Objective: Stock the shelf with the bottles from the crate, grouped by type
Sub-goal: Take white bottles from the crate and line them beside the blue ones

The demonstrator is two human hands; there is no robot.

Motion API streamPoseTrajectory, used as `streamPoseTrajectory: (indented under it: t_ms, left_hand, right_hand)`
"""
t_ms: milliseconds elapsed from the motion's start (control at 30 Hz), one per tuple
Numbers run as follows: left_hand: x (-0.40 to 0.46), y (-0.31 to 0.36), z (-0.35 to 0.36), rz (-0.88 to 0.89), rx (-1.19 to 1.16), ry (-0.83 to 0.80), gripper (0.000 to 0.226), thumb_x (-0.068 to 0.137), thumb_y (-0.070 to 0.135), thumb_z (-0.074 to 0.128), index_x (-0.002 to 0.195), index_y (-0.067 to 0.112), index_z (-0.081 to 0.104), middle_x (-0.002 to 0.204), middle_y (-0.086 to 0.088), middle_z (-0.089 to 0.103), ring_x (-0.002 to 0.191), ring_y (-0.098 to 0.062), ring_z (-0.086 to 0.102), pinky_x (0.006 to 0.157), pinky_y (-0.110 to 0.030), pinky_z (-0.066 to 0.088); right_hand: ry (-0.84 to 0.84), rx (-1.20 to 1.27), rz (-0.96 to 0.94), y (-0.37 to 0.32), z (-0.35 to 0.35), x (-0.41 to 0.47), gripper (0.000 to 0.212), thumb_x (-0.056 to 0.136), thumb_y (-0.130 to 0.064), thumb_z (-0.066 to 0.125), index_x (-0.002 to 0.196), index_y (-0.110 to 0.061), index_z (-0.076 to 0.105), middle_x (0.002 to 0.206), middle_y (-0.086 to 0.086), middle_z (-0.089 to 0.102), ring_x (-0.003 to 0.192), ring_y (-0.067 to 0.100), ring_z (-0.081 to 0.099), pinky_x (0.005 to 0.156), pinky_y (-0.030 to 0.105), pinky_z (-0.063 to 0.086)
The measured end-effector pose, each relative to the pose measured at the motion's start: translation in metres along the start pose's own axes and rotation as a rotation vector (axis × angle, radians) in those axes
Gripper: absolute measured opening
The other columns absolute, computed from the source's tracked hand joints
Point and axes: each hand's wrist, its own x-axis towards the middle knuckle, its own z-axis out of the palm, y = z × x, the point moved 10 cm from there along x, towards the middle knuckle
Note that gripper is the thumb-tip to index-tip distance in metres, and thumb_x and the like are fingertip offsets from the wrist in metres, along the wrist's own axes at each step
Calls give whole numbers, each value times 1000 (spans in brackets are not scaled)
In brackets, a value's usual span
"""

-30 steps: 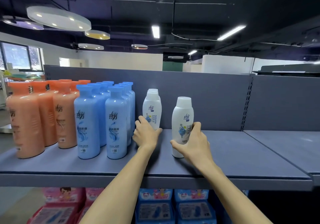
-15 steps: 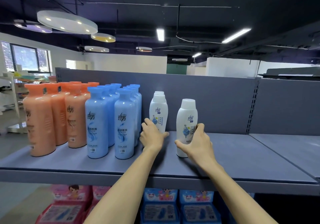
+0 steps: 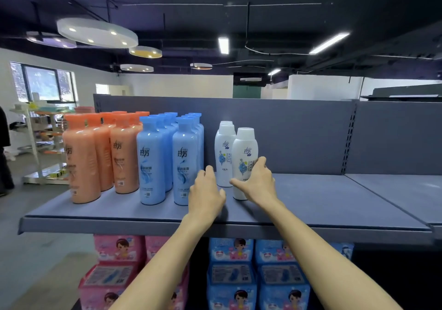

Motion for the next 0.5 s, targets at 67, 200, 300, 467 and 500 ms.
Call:
streamPoseTrajectory:
  t_ms: [67, 200, 300, 467, 500]
  left_hand:
    - [-9, 1, -8, 39, 32, 22, 31, 89, 25, 60, 111, 11, 44, 108, -6, 50, 98, -32, 56, 72, -32, 36]
    - [-21, -3, -20, 78, 49, 53, 36, 89, 29, 59, 117, 13, 44, 108, -4, 52, 99, -29, 56, 72, -32, 35]
    - [-26, -8, -25, 84, 55, 52, 38, 88, 30, 59, 119, 14, 44, 109, -3, 52, 99, -28, 56, 72, -32, 40]
    - [-29, -12, -29, 89, 48, 60, 38, 89, 30, 57, 121, 15, 44, 110, -2, 52, 100, -27, 56, 77, -34, 44]
    - [-29, -12, -30, 92, 42, 67, 37, 89, 29, 57, 121, 15, 44, 109, -2, 52, 99, -26, 56, 76, -33, 42]
  right_hand:
    - [-5, -5, 8, -8, 8, 1, 69, 68, -42, 85, 100, -15, 30, 109, 6, 56, 96, 30, 56, 73, 32, 36]
    - [-16, -12, 36, -22, 22, 3, 70, 69, -40, 85, 106, -11, 32, 116, 11, 57, 105, 34, 58, 76, 34, 41]
    - [-23, -13, 58, -28, 31, 5, 71, 71, -39, 85, 110, -9, 33, 120, 12, 57, 109, 35, 58, 80, 37, 44]
    - [-17, -12, 73, -31, 40, 8, 72, 72, -38, 85, 113, -8, 33, 122, 14, 55, 111, 37, 58, 77, 35, 41]
    - [-14, -14, 72, -31, 41, 9, 72, 73, -38, 84, 113, -8, 33, 121, 14, 55, 111, 36, 57, 76, 35, 40]
